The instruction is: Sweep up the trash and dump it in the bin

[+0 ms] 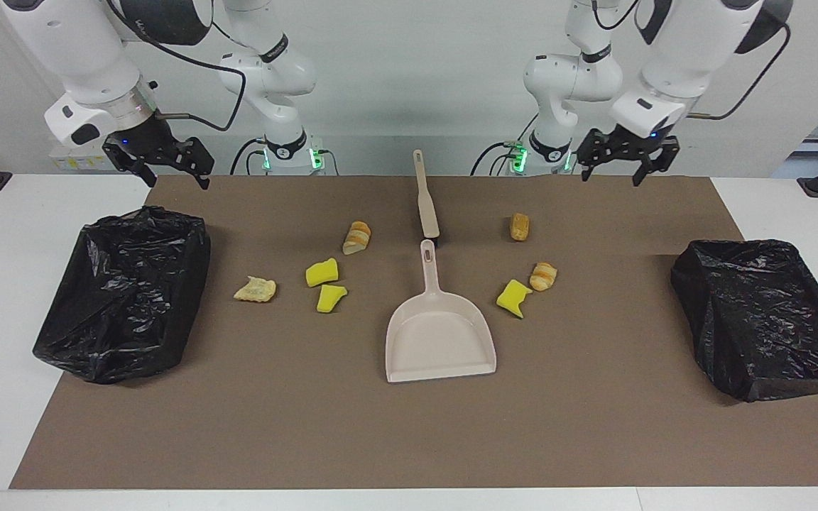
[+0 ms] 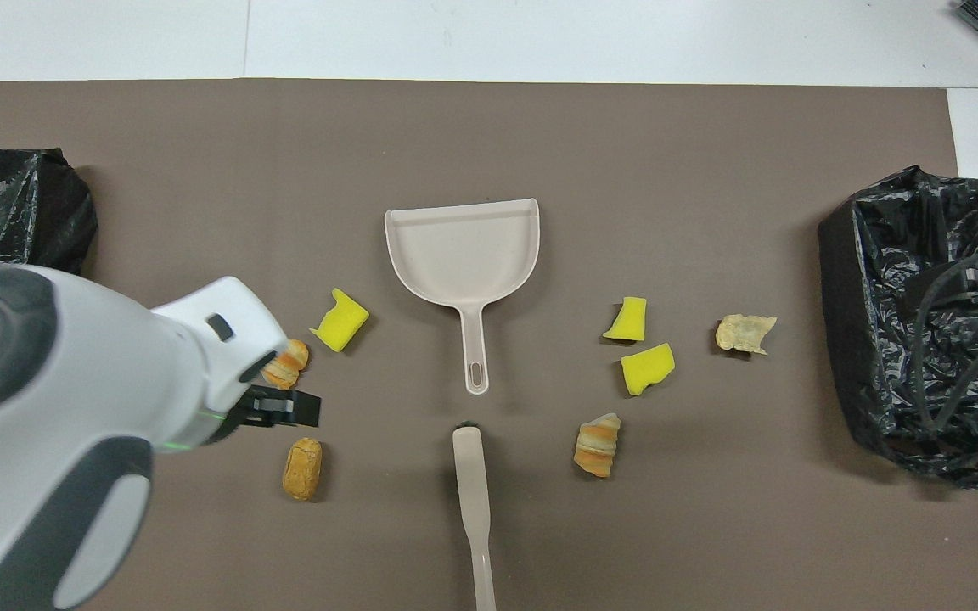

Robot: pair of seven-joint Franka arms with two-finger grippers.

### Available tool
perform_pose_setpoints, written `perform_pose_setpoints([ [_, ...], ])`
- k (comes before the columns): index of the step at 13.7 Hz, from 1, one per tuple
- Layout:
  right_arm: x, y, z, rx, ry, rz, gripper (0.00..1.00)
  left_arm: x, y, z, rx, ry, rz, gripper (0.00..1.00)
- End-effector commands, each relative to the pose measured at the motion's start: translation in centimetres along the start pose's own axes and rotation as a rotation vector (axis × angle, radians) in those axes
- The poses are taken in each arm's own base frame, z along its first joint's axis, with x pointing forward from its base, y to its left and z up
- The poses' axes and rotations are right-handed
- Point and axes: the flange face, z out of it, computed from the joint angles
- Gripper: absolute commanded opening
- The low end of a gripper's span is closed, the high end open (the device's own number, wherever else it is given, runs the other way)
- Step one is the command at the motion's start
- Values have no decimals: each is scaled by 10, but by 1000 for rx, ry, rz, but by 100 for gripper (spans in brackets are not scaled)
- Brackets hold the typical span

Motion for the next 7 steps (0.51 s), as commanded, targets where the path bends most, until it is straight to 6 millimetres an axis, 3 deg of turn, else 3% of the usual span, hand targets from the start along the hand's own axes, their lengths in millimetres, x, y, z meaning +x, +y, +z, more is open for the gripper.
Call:
perform_pose_setpoints([
  [1,-10,-5,4,6,22,7,100,-46,38,33,-20,35,-28,100],
  [5,-8,-8,12,4,29,4,100,-94,114,86,-19,44,-37,100],
  [7,1,-33,18,0,26,-35,100,-122,154,134,-12,46,-64,100],
])
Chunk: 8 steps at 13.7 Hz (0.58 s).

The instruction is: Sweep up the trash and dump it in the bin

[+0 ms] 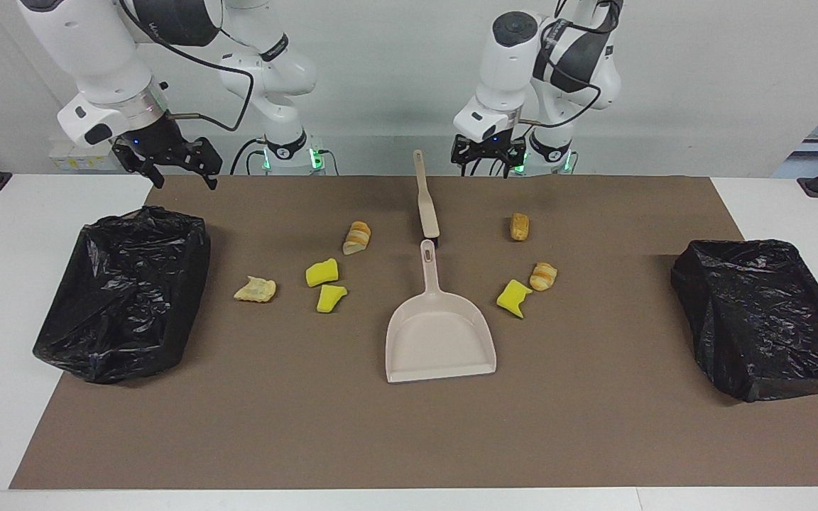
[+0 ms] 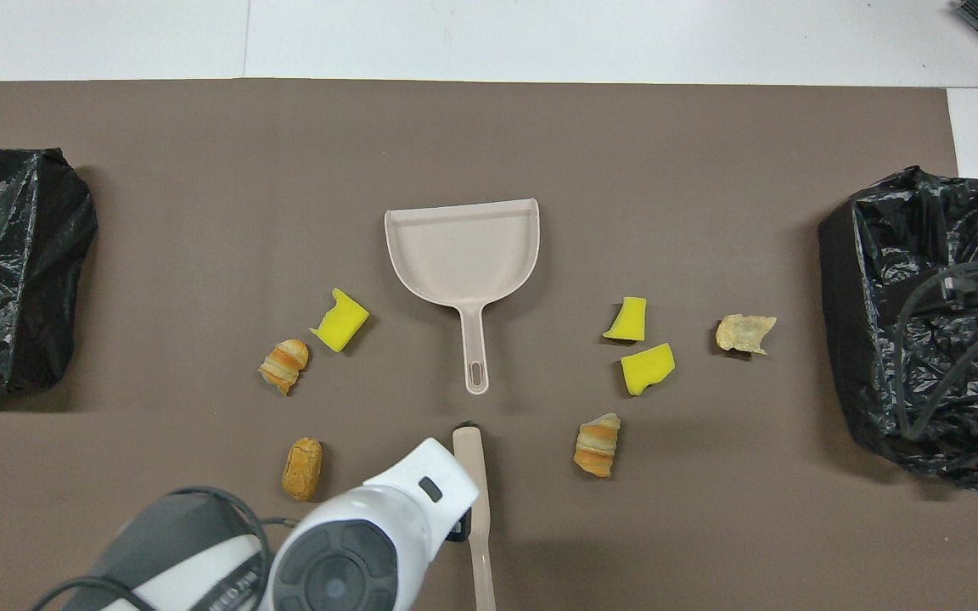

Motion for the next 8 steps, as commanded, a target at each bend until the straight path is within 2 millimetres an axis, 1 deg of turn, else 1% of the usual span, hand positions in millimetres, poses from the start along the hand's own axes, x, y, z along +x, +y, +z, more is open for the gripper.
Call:
perform_pose_setpoints([
  [1,10,-23,8,7,7,-16,100,-36,30,50,-33,25,-63,100],
  [3,18,-27,14,14,-2,-23,100,-51,50,73,-36,30,-97,100],
  [5,20,-52,21,11,-16,-56,100,-75,68,93,-5,12,-47,100],
  [6,21,-64,24,6,-20,-47,100,-87,74,98,-9,16,-36,100],
  [7,23,-70,26,7,-17,-21,100,-96,74,107,-11,18,-30,100],
  [8,25,-73,27,11,-4,-16,100,-102,76,110,-19,24,-18,100],
])
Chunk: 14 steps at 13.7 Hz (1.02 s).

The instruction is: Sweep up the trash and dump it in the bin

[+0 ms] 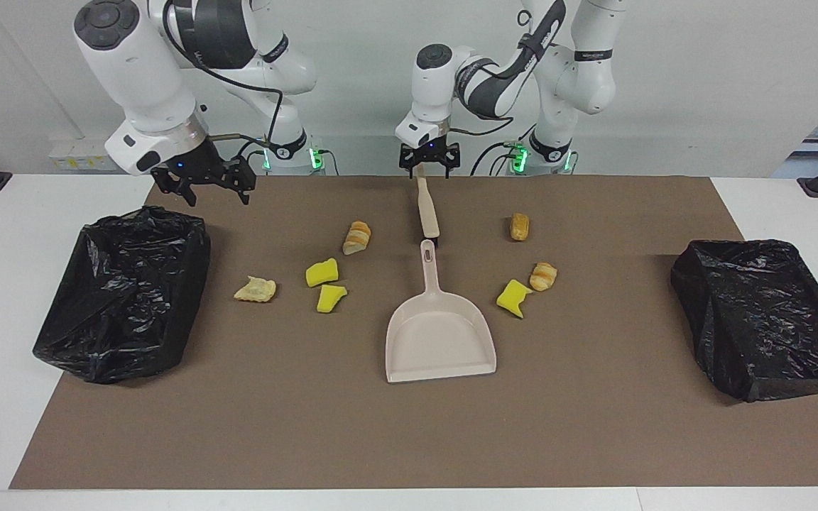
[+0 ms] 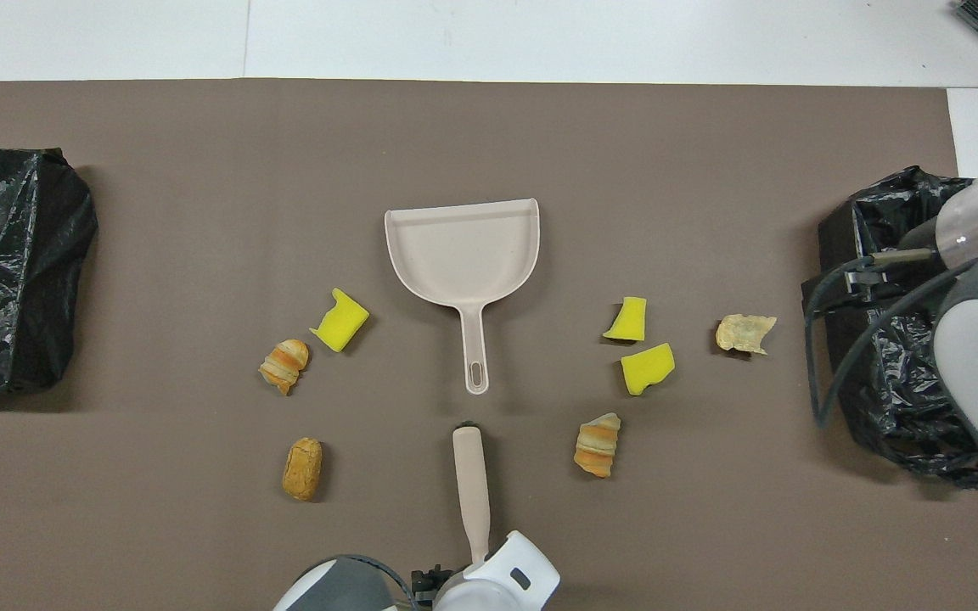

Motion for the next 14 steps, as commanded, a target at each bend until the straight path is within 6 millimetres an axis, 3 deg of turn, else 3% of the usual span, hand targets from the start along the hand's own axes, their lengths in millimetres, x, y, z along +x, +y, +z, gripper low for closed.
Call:
perform_pose_setpoints([
  [1,10,-19,0,28,34,22,100,-14,-3,8,-25,8,-1,96],
  [4,14,-68,11,30,55,73,100,-27,-4,19,-4,-3,20,69],
  [7,22,-108,26,47,63,127,100,-19,-3,18,-6,-2,20,12],
  [8,23,-121,30,58,66,147,100,-16,-5,17,-4,-4,26,1],
  [11,33,-148,56,56,69,174,100,17,-26,-4,7,-12,97,0],
  [14,45,-168,79,63,86,172,100,52,-66,-32,44,-29,168,0],
])
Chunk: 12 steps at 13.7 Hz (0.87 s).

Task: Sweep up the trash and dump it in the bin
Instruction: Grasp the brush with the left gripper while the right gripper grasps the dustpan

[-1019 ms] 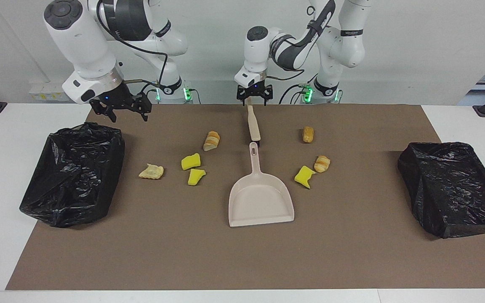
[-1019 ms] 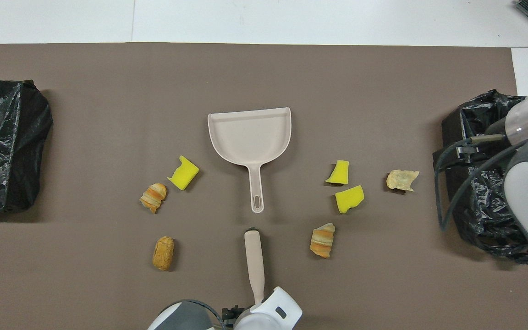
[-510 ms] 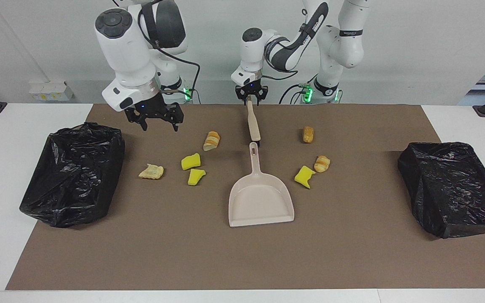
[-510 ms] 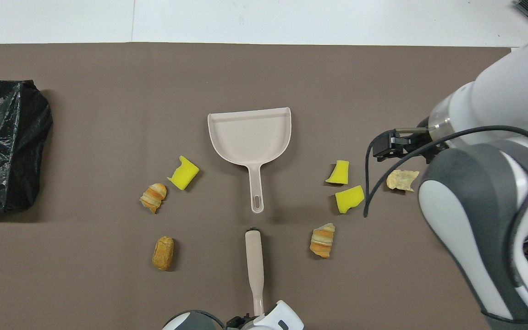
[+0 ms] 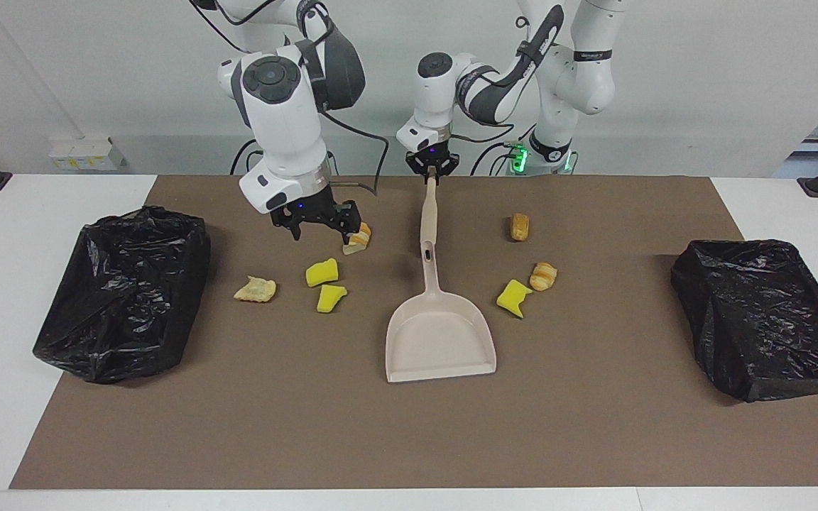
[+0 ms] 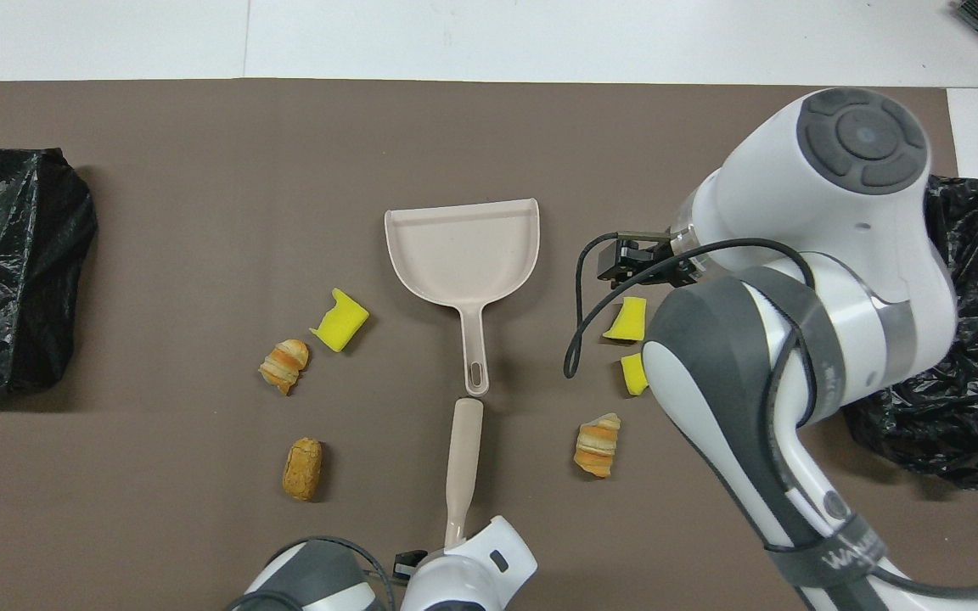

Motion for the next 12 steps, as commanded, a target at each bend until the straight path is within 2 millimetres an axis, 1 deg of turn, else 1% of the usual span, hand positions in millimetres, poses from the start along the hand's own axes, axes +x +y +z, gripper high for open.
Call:
perform_pose_setpoints([
  [1,6,-11,16,30,10,36,100,19,-49,-37,27,3,67,0],
  [3,-3,-41,36,31,13,32,100,25,-85,-50,66,-25,82,0],
  [4,-4,-45,44,36,24,56,100,25,-104,-52,87,-69,72,0],
  [5,-8,-50,54,41,33,64,100,32,-129,-54,98,-103,14,0],
  [7,-31,-83,68,40,48,45,100,50,-176,-56,90,-125,-108,0],
  [8,-39,-94,74,40,55,67,100,58,-199,-56,93,-125,-162,0],
  [9,-47,-106,80,39,66,69,100,61,-218,-55,102,-130,-201,0],
  [10,-53,-118,87,36,74,63,100,56,-235,-54,105,-155,-239,0],
  [11,-55,-126,91,39,81,69,100,46,-249,-51,109,-180,-269,0],
  [12,-63,-143,99,46,93,55,100,35,-256,-48,120,-209,-301,0],
])
